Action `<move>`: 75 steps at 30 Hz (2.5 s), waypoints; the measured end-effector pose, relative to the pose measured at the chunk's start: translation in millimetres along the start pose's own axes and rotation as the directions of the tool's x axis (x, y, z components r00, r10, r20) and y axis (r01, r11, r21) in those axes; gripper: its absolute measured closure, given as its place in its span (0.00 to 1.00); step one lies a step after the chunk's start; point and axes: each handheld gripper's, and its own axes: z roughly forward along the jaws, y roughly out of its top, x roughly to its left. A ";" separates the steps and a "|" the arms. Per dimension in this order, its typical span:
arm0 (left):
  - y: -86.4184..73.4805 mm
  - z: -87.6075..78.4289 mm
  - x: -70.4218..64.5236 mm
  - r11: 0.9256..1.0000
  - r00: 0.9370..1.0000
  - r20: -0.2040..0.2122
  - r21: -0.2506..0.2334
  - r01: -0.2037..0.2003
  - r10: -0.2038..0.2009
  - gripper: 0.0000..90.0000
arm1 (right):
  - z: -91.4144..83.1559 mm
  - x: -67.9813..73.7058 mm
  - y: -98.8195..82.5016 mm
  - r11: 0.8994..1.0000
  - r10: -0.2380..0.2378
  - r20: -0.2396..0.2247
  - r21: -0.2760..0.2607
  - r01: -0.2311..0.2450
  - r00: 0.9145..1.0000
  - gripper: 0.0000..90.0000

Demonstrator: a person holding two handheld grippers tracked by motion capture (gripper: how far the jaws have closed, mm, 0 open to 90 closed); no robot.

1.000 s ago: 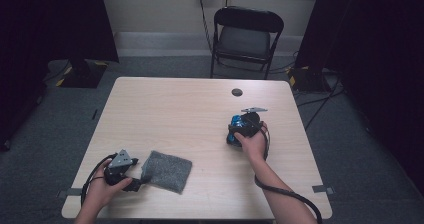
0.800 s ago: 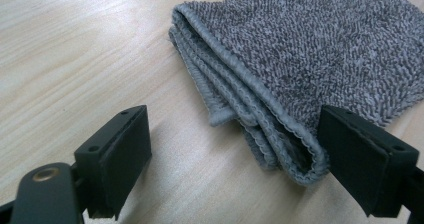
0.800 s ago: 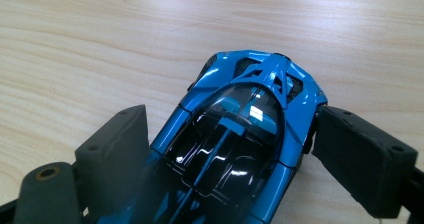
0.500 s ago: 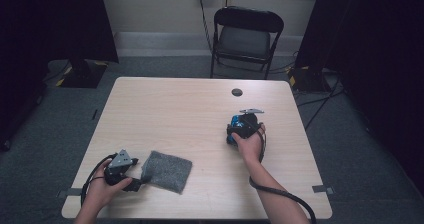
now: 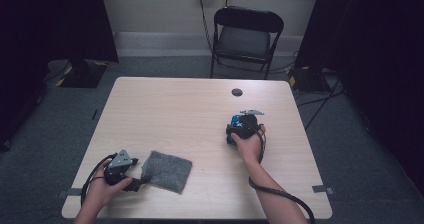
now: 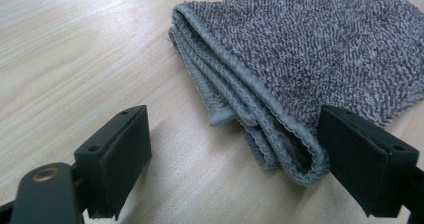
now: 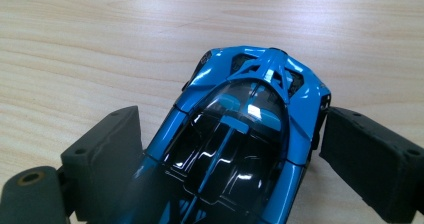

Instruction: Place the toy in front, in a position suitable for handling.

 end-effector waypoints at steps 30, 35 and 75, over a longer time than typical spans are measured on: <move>0.0 0.0 0.1 1.000 1.000 0.000 0.000 0.000 0.000 0.16 | 2.9 0.6 -1.6 1.000 0.022 -0.002 0.010 -0.022 1.000 0.10; 0.0 0.0 0.1 1.000 1.000 0.000 0.000 0.000 0.000 0.16 | 3.0 2.5 -1.9 0.999 0.035 0.016 0.005 -0.035 0.999 0.13; 0.1 0.0 0.4 1.000 1.000 0.002 0.000 -0.002 0.002 0.16 | -9.5 -7.3 8.9 1.000 -0.017 -0.081 0.024 0.019 0.997 0.27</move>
